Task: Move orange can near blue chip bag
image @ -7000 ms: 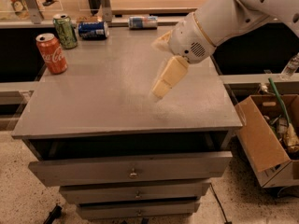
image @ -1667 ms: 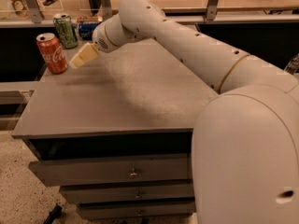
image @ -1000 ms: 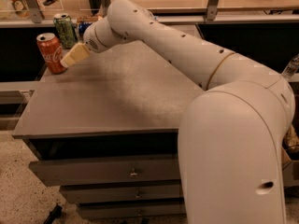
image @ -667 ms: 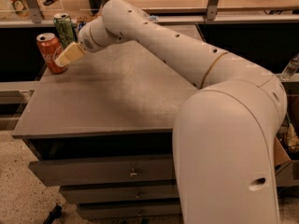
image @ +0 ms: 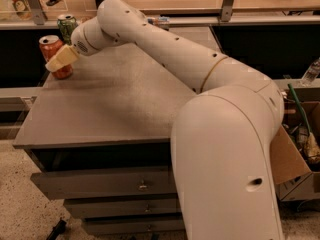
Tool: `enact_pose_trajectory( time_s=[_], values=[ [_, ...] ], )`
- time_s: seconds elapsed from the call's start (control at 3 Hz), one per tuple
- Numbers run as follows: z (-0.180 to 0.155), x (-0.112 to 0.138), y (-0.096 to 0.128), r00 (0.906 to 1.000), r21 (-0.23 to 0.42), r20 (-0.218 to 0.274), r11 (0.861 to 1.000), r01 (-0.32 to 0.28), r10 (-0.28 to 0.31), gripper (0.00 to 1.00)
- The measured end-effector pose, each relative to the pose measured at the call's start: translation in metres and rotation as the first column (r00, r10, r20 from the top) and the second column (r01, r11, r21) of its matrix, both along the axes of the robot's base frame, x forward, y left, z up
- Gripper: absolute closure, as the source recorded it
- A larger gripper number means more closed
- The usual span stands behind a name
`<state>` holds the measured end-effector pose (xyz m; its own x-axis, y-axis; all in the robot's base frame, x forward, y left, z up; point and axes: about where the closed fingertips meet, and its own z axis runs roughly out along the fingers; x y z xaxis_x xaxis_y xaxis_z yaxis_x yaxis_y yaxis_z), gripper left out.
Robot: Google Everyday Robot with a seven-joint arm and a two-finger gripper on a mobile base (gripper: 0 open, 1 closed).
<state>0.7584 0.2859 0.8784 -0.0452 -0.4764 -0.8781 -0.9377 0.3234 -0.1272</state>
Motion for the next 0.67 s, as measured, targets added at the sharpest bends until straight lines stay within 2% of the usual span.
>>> enact_pose_trajectory(
  time_s=[0.67],
  values=[
    [0.000,-0.009,0.026,0.9987,0.009,-0.017,0.999,-0.047,0.047,0.00]
  ],
)
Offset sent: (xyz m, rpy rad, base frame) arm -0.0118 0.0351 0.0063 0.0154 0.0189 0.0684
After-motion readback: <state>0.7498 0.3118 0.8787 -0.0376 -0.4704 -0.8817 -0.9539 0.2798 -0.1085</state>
